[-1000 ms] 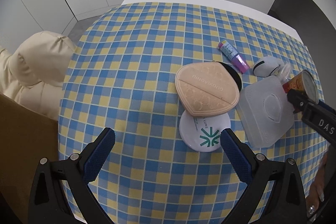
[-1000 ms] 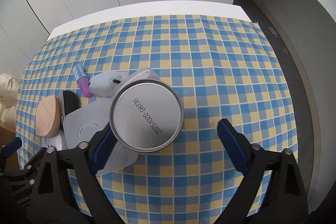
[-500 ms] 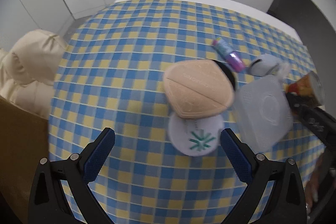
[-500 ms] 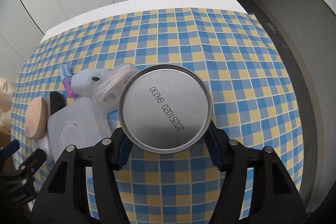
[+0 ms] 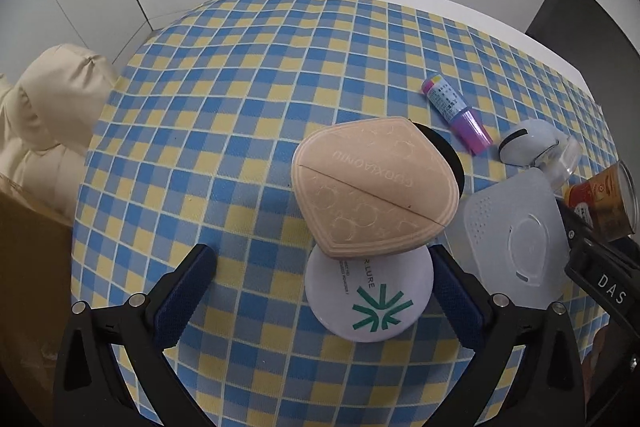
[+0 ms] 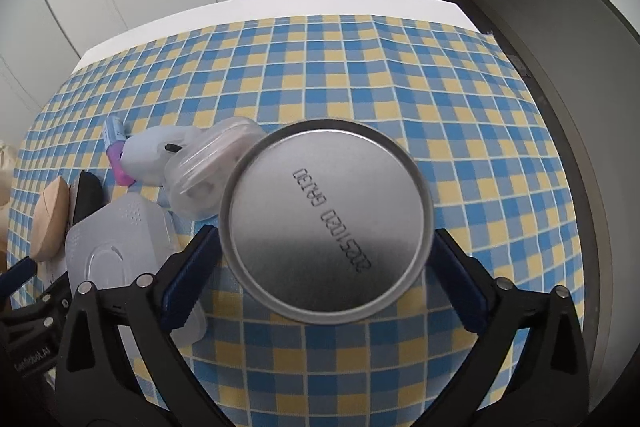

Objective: Organize objects
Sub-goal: 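Grasp the white compact with the left tool while the right tool grasps the tin can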

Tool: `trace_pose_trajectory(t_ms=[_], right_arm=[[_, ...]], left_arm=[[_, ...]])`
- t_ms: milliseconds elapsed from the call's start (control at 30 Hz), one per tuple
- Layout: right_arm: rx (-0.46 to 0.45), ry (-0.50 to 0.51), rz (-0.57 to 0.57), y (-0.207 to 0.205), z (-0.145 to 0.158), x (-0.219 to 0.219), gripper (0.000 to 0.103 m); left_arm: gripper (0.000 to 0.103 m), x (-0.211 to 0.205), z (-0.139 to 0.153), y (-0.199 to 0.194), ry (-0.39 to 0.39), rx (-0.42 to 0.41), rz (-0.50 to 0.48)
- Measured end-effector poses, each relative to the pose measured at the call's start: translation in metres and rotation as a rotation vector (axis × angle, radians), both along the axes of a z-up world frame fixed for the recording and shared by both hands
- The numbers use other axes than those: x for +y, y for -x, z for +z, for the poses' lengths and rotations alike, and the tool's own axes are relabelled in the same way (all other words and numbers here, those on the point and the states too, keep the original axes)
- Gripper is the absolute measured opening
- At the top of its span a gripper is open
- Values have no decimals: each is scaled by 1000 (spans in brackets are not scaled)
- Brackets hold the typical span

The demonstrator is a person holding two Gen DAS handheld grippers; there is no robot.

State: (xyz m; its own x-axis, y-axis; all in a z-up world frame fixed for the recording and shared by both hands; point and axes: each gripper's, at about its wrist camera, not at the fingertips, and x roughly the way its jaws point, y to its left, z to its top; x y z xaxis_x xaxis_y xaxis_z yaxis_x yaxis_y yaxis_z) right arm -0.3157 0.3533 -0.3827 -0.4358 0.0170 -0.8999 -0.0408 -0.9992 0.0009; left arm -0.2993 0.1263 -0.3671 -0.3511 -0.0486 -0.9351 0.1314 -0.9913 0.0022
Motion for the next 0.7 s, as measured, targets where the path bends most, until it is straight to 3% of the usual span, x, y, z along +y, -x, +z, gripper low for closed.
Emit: trace_pose_trajectory(t_ms=[133,200,233,267,300,333,367,567,700], right_arm=[[-10,1,13,0,2,-1,103],[-1,-3,2,-2,3,-2,98],[12,-5,-6,-3,5,-1,86],[26,-8,-7,-5,8,-2,68],[36,-11,2,-6,11,-4,59],[30,-18,4,-6,12,-6,60],[29,-12,-1,-7,13,-4,60],[11,-18,-12,-9,17,1,60],[14,-74,4,-12,29,1,60]], left_arm=[[102,0,-1,0,0,2,-2],[102,2,0,-1,4,4,-8],[98,3,1,-1,5,8,-17],[89,2,2,2,5,11,-23],[82,2,6,3,6,18,-22],[66,2,9,3,6,21,-15],[58,2,11,4,6,20,-8],[58,-7,13,12,-22,-3,15],[58,-13,14,13,-15,-12,34]])
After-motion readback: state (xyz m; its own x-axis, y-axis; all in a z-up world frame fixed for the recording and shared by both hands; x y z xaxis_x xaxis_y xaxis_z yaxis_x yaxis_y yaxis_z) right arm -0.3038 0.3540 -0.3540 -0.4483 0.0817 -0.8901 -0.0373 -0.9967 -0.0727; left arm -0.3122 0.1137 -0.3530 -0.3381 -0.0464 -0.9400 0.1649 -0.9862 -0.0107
